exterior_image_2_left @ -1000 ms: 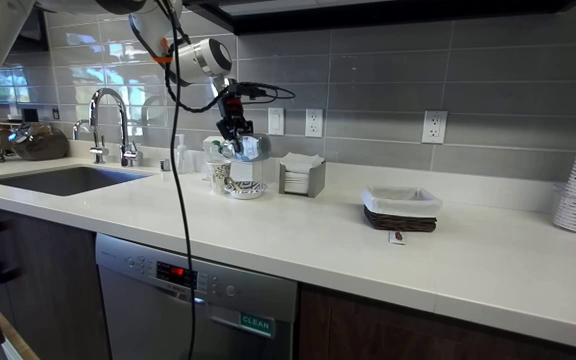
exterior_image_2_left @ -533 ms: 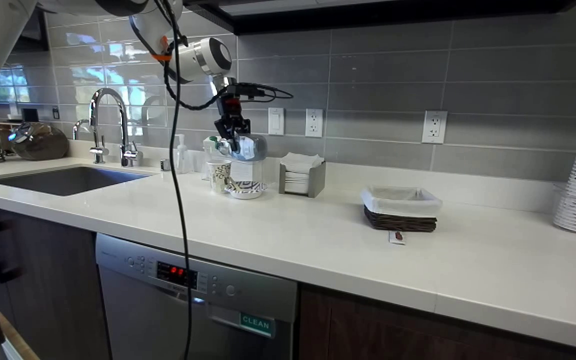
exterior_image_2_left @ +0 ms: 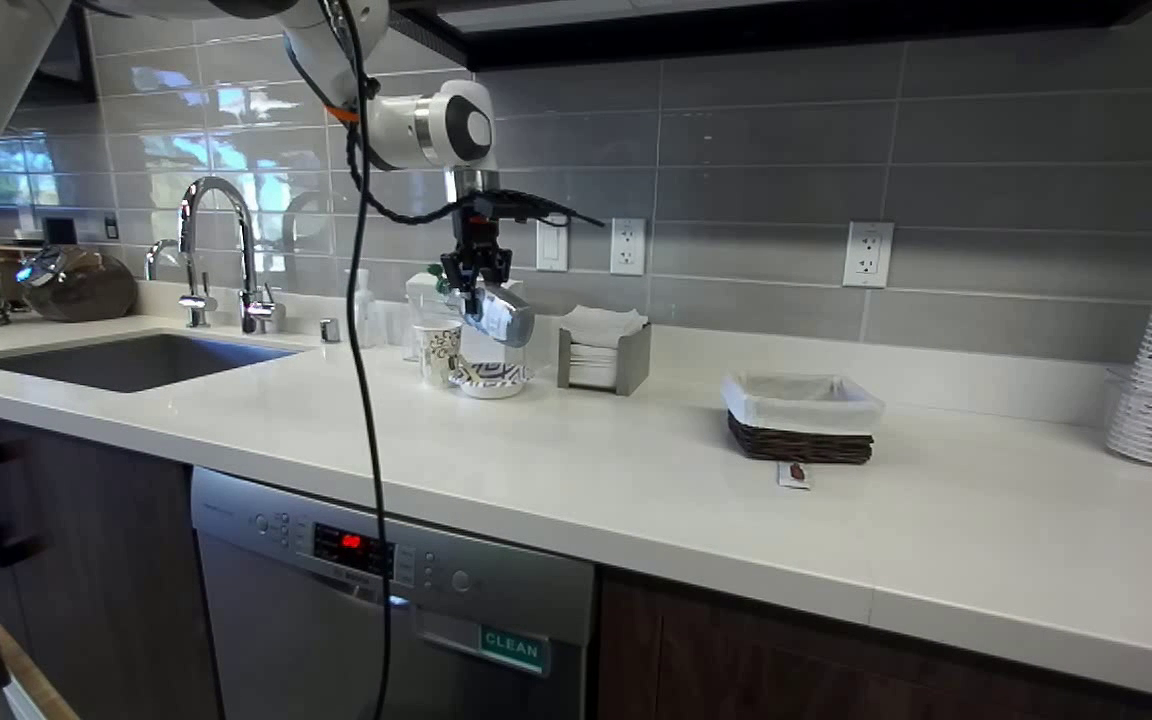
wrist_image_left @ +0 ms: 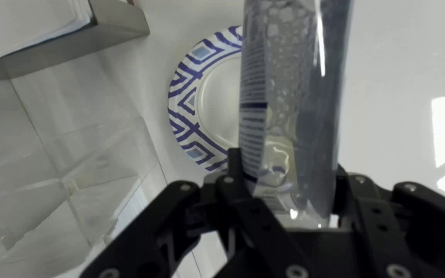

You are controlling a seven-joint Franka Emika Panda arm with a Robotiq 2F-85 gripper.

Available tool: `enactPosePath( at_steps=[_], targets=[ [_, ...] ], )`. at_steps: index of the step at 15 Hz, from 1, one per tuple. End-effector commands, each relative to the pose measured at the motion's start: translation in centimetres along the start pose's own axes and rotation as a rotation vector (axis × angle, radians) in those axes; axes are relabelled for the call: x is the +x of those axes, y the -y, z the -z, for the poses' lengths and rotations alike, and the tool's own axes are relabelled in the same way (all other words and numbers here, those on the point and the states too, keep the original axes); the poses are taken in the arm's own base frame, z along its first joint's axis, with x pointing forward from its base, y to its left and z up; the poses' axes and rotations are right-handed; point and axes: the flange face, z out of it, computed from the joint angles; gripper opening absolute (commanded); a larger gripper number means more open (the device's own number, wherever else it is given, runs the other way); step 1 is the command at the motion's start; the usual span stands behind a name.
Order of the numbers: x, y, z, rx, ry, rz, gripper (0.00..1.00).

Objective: Pour some contents from the bottle into the cup

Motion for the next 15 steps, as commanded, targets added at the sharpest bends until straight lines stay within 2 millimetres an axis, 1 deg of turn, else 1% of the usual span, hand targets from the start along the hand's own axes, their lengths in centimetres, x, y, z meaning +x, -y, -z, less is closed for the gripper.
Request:
enactPosePath(
  at_steps=[1, 4, 7, 12, 15],
  targets=[
    [-2.3, 2.0, 0.6, -0.017, -0.144, 0.015, 0.23],
    [-4.0, 3.2, 0.8, -0.022, -0.219, 0.012, 0.23],
    [-5.6, 4.9, 1.5, -0.033, -0.291, -0.007, 0.23],
    [-8.4, 8.6, 3.2, -0.042, -0.415, -0.046, 0.23],
    [-9.8, 11.0, 4.0, -0.088, -0.538, 0.009, 0.23]
  ],
)
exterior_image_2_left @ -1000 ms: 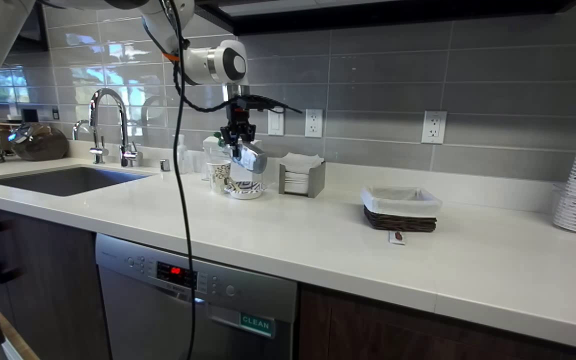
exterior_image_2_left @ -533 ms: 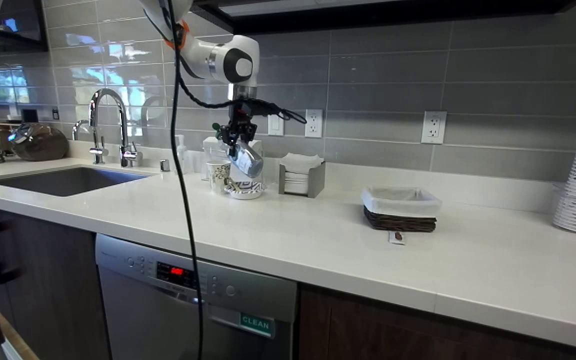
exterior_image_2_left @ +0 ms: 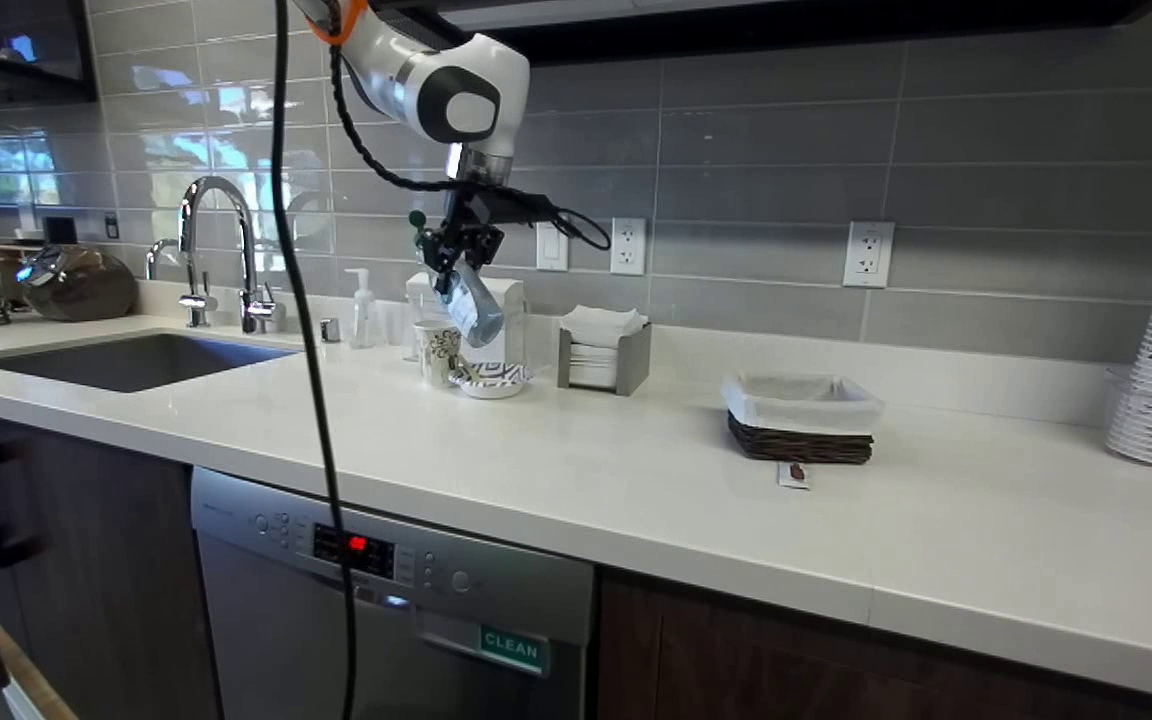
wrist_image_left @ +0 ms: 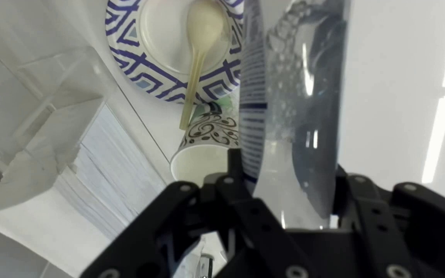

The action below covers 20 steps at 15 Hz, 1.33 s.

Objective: Pour some contents from the bottle into the cup

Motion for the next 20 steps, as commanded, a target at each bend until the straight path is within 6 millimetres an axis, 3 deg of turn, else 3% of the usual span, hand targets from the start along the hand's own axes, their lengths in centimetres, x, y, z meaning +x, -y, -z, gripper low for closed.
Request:
enactPosePath(
  at_steps=[1, 6, 12, 13, 17, 18, 20],
  targets=[
    [-1.4, 4.1, 2.1, -0.053, -0.134, 0.075, 0.23],
    [-1.9, 7.2, 3.6, -0.11, -0.34, 0.205, 0.23],
    [0.5, 8.4, 2.7, -0.086, -0.647, 0.287, 0.23],
    [0.0, 7.7, 2.4, -0.094, -0.554, 0.265, 0.48],
    [0.4, 8.1, 2.4, -0.075, -0.611, 0.274, 0.48],
    [0.4, 8.1, 2.4, -0.076, -0.611, 0.274, 0.23],
    [0.6, 7.9, 1.4, -0.047, -0.676, 0.287, 0.23]
  ],
)
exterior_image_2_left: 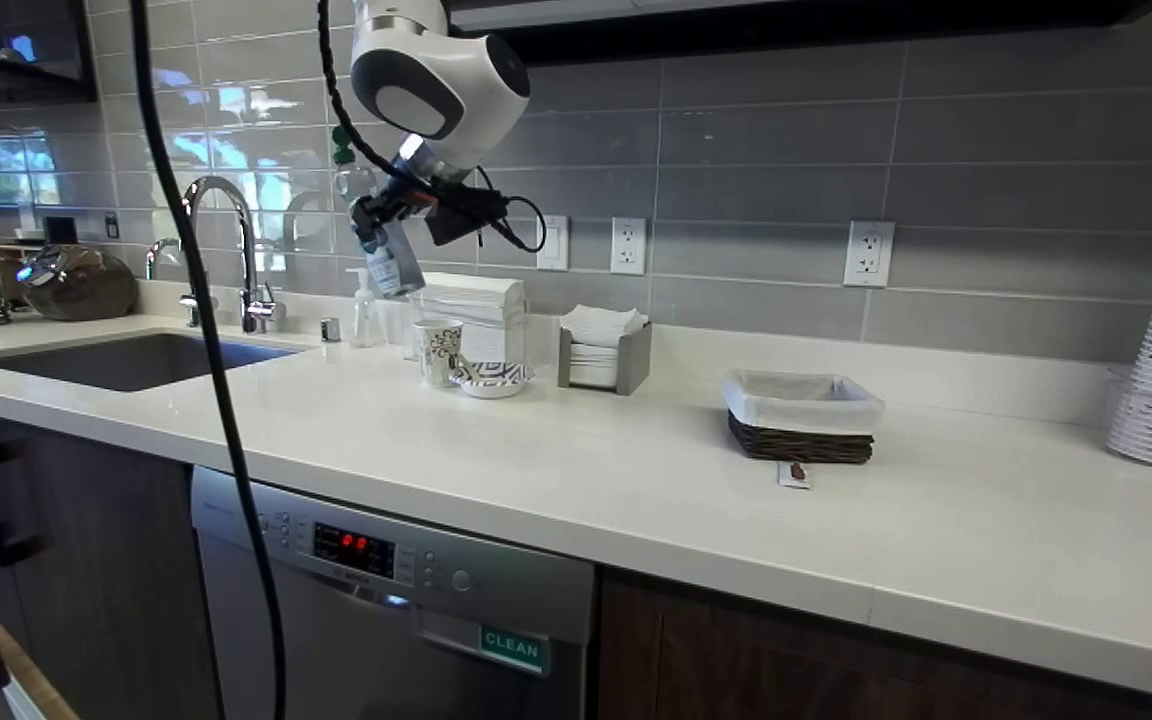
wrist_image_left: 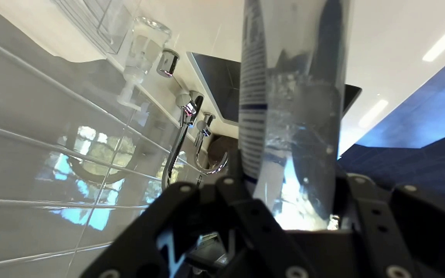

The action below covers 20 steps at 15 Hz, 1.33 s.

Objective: Pour some contents from the bottle into the cup

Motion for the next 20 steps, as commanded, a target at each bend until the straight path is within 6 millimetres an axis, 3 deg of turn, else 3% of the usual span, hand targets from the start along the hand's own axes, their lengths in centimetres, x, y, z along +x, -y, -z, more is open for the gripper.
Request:
enactPosePath(
  at_steps=[1, 7, 15, 20],
  targets=[
    [-0.5, 0.1, -1.8, 0.02, -0.13, 0.009, 0.23],
    [-2.8, 1.9, -7.8, -0.064, -0.344, -0.061, 0.23],
    [-5.4, 6.8, -13.5, -0.147, -0.112, -0.161, 0.23],
    [-6.2, 8.2, -15.9, -0.271, -0.166, -0.171, 0.23]
  ],
)
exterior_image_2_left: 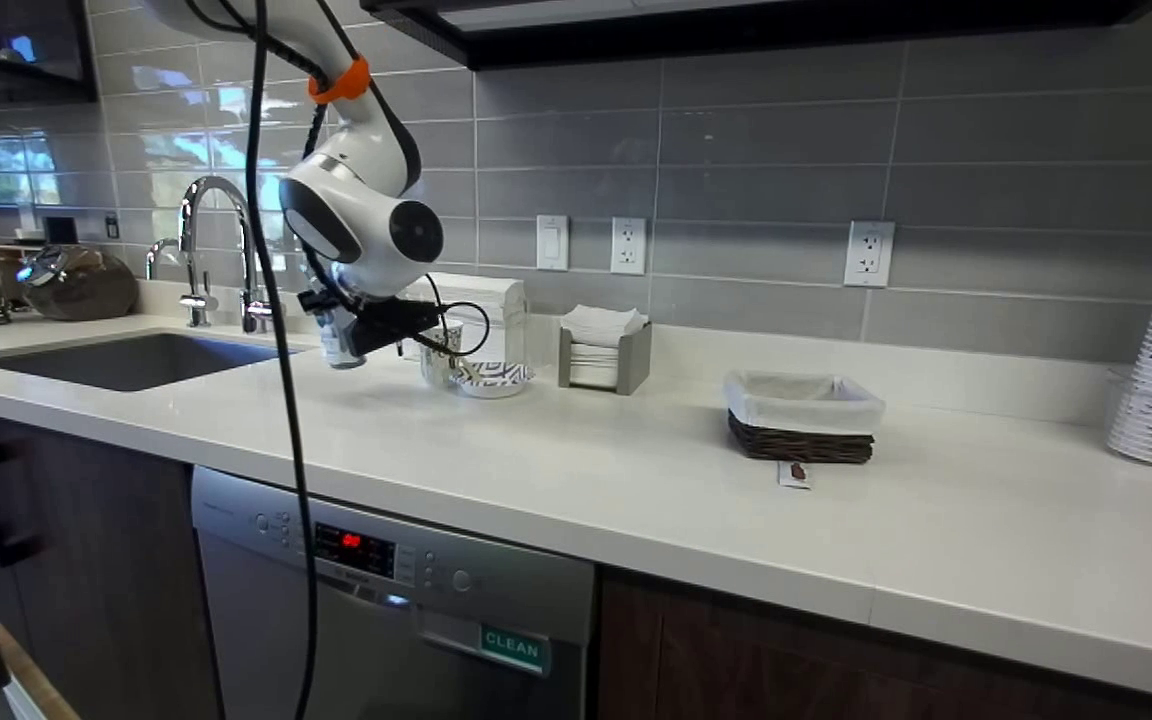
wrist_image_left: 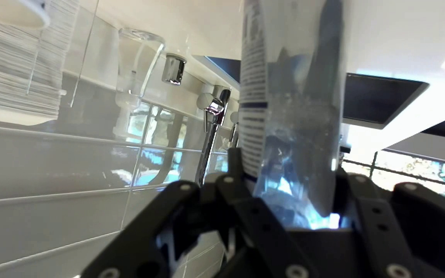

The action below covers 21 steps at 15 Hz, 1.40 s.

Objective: Pour some contents from the bottle into the cup

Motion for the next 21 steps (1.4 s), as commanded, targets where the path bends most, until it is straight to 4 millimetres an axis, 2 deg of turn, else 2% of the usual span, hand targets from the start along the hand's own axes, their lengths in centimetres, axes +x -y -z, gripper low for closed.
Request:
enactPosePath(
  at_steps=[1, 2, 3, 4, 6, 11, 17, 18, 19, 21],
  targets=[
    [-1.1, 0.9, -0.5, -0.128, -0.051, -0.003, 0.23],
    [1.4, -0.9, 0.7, -0.143, -0.057, -0.018, 0.23],
    [1.2, -1.0, 1.0, -0.165, -0.051, -0.035, 0.23],
    [-0.5, -0.2, 0.5, -0.196, -0.055, -0.052, 0.23],
    [-0.5, -0.6, 1.1, -0.225, -0.05, -0.103, 0.23],
    [-4.1, 1.5, -0.3, -0.225, -0.033, -0.194, 0.23],
    [-4.7, 1.6, -0.2, -0.175, 0.001, -0.171, 0.23],
    [-4.7, 1.7, -0.3, -0.169, 0.003, -0.167, 0.73],
    [-4.6, 1.8, -0.4, -0.161, 0.003, -0.162, 0.74],
    [-4.5, 2.4, -0.5, -0.135, 0.01, -0.148, 0.87]
  ],
)
